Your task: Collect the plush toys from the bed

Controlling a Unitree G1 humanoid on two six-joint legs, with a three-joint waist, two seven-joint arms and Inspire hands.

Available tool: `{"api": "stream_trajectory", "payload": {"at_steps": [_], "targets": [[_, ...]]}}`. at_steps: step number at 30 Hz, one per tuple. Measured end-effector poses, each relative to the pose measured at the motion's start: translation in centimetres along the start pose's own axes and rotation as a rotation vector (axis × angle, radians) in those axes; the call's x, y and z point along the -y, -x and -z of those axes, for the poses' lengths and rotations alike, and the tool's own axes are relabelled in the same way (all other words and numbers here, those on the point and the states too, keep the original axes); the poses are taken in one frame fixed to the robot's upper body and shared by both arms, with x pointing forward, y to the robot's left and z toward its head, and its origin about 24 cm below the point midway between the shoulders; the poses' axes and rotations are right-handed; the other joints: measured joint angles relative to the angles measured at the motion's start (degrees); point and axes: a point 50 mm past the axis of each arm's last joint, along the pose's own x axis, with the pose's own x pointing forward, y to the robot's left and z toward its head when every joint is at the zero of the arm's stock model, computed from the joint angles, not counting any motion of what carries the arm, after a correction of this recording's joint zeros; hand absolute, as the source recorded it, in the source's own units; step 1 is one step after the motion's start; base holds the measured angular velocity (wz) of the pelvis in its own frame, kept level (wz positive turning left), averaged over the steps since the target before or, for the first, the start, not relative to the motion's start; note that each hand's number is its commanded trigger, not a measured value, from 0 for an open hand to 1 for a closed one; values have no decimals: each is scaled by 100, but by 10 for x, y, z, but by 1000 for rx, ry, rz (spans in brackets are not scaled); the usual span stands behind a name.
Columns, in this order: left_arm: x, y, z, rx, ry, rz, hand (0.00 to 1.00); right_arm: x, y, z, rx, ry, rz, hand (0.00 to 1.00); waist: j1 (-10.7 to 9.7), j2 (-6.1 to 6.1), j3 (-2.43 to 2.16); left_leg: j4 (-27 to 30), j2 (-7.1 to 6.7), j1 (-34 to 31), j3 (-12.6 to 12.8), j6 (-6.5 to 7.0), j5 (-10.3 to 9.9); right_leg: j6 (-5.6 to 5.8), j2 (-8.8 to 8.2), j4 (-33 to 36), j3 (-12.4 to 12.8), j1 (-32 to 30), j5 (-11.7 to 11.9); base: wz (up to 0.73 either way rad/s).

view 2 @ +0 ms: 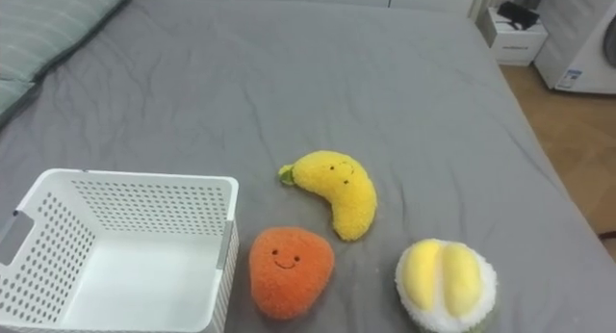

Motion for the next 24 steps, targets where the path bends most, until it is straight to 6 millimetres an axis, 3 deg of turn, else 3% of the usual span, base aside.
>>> {"api": "stream_trajectory", "payload": {"at_steps": [2, 5, 7, 9, 10, 12, 15, 18, 24], "targets": [[-7, 0, 3, -5, 37, -18, 0, 9, 1, -4, 13, -141, 9, 0, -132, -60, 7, -3, -1, -20, 3, 0, 1, 0, -5, 5, -5, -32, 0, -3], [-23, 2, -8, 36, 46, -55, 0, 26, 5, -21, 65, -336, 50, 0, -206, -183, 7, -21, 1, -10, 41, 1, 1, -1, 1, 18, 32, -52, 4, -8], [-31, 3, -16, 77, 56, -77, 0, 35, 11, -42, 143, -386, 83, 0, -210, -236, 13, -24, 8, -10, 82, 1, 1, -2, 9, 5, 56, -71, 32, -12], [-36, 4, -23, 98, 77, -88, 0, 45, 24, -80, 291, -446, 128, 0, -229, -250, 12, -25, 14, -32, 149, 5, 2, 3, 10, 4, 92, -118, 59, -16], [-36, 4, -23, 98, 77, -88, 0, 45, 28, -90, 333, -454, 137, 0, -243, -255, 9, -24, 17, -39, 163, 6, 2, 2, 11, 14, 101, -133, 60, -11], [-36, 4, -22, 104, 74, -89, 0, 42, 48, -129, 505, -463, 145, 0, -252, -232, -39, -14, 38, -103, 197, 4, 3, -10, 32, 61, 142, -227, 79, -7], [-36, 4, -23, 127, 70, -90, 0, 36, 79, -171, 713, -448, 129, 0, -218, -225, -47, 6, 51, -138, 232, -6, 14, -20, 45, 110, 132, -297, 88, 0], [-35, 4, -27, 145, 68, -89, 0, 24, 108, -197, 890, -372, 109, 0, -127, -222, -51, -15, 68, -139, 229, -20, 23, -31, 65, 105, 132, -310, 95, 0], [-33, 4, -23, 161, 34, -87, 0, -5, 154, -226, 1156, -162, 121, 0, 64, -189, -47, -85, 91, -106, 279, -45, 50, -53, 84, 92, 124, -284, 109, -3]]}}
